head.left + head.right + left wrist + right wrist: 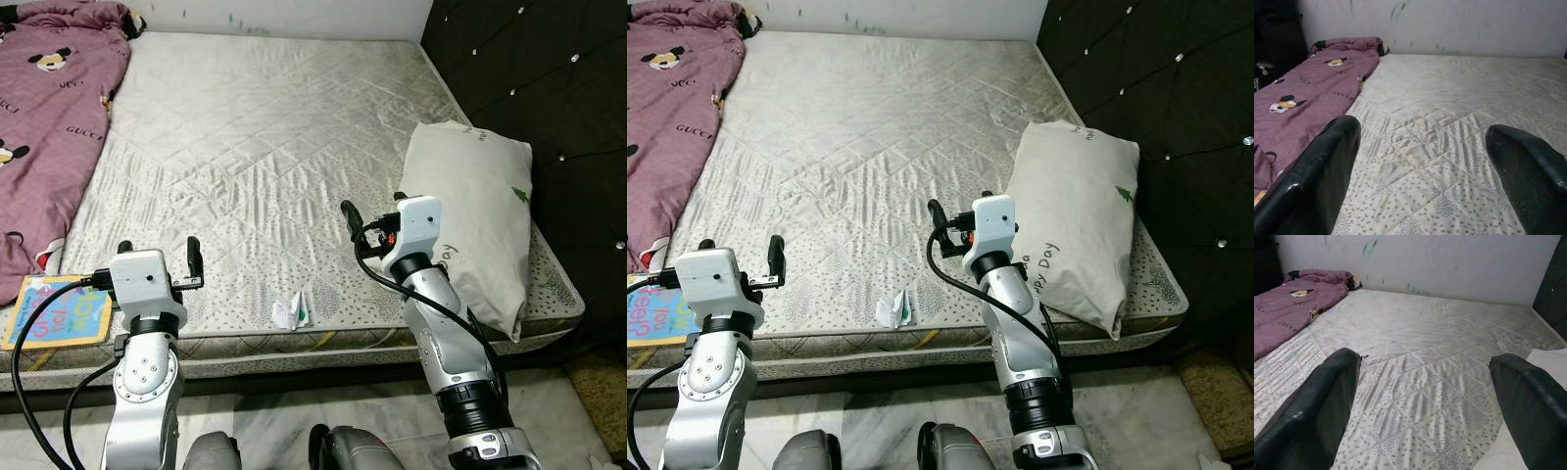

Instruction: Clean up the room

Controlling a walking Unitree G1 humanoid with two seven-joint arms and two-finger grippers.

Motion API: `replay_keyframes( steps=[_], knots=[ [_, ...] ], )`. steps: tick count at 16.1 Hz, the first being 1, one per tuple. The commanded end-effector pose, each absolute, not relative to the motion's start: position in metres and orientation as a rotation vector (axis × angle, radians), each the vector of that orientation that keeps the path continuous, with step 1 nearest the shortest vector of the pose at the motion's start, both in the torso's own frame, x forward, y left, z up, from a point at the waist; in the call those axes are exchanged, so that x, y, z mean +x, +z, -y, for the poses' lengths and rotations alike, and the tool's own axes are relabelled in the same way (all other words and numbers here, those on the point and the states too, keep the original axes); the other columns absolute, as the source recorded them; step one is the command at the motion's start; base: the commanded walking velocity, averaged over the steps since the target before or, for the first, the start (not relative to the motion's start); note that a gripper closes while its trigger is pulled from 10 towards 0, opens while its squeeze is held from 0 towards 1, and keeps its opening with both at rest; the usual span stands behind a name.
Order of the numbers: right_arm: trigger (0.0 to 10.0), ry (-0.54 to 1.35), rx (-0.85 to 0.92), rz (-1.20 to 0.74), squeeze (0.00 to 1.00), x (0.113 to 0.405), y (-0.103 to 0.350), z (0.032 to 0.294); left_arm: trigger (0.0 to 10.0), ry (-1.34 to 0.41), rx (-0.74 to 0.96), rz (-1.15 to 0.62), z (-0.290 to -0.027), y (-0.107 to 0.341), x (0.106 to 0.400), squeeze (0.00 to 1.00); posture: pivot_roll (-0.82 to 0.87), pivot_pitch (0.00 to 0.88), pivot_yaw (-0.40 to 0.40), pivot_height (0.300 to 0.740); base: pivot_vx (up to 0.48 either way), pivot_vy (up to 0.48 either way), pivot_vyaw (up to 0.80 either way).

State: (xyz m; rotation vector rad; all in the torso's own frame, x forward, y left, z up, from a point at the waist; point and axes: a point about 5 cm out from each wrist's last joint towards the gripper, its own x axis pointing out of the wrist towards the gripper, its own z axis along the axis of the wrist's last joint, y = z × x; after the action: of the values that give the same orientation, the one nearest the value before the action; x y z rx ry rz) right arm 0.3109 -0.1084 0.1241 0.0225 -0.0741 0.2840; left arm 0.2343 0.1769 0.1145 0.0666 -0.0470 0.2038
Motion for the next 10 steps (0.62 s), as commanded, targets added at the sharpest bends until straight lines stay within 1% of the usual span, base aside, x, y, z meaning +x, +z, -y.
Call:
replay_keyframes(
  steps=[1,3,10],
  knots=[
    [10.0,0.29,0.019,0.082,0.0,0.3106,0.1272,0.1091,10.0,0.206,0.07,0.052,-0.1764,0.1176,0.2345,0.0,0.02,0.127,-0.072,0.74,0.0,0.0,0.0],
    [10.0,0.293,0.019,0.082,0.0,0.3103,0.1272,0.1089,10.0,0.206,0.07,0.053,-0.1763,0.1177,0.2345,0.0,0.02,0.127,-0.072,0.74,0.0,0.0,0.0],
    [10.0,0.3,0.016,0.08,0.0,0.3105,0.1273,0.109,10.0,0.208,0.065,0.048,-0.1745,0.1174,0.2346,0.0,0.02,0.133,-0.076,0.675,0.0,0.0,0.0]
  ],
)
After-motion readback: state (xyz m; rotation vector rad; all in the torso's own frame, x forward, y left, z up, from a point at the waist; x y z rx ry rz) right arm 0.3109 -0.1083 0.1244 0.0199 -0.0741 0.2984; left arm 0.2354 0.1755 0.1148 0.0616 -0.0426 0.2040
